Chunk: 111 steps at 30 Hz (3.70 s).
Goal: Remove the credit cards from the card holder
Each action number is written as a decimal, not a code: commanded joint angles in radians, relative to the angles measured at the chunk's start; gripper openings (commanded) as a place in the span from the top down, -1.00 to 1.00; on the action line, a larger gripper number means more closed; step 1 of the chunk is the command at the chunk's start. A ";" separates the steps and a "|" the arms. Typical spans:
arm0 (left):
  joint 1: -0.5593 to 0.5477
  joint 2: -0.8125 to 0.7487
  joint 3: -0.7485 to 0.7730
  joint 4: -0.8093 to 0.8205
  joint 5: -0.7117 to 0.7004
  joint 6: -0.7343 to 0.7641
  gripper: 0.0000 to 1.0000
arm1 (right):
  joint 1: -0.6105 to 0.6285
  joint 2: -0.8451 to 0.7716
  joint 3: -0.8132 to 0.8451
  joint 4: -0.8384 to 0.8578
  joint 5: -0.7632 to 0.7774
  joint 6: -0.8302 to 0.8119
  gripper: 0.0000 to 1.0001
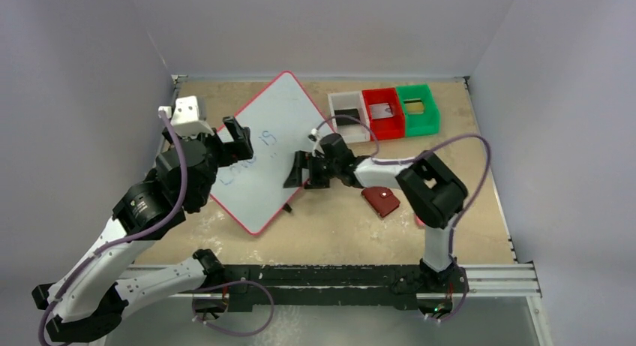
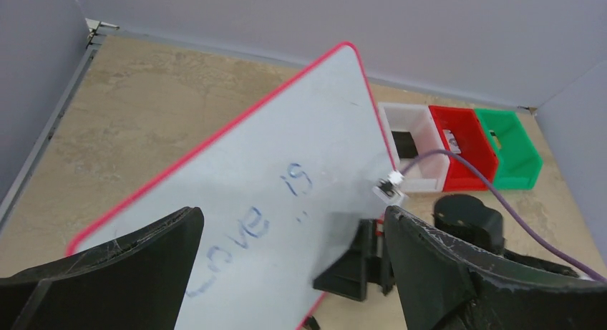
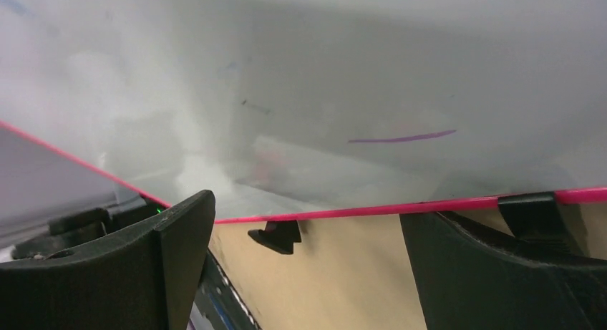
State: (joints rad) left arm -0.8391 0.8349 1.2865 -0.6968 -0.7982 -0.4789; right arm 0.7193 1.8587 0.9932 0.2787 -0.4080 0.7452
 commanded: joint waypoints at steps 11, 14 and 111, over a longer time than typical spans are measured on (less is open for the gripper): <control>-0.003 0.124 -0.029 0.036 0.196 0.001 -0.97 | 0.046 -0.195 0.113 -0.184 0.329 -0.107 -1.00; -0.003 0.178 -0.055 0.092 0.279 -0.005 -0.97 | 0.044 -0.359 0.039 -0.301 0.606 -0.073 -1.00; 0.530 0.329 -0.278 0.200 0.478 -0.062 -0.99 | -0.382 0.179 0.498 -0.384 0.620 -0.481 -0.76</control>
State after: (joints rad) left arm -0.3099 1.2007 1.0164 -0.4675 -0.2592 -0.5797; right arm 0.3145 2.0785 1.5085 -0.1143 0.1764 0.2165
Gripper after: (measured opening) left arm 0.996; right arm 0.884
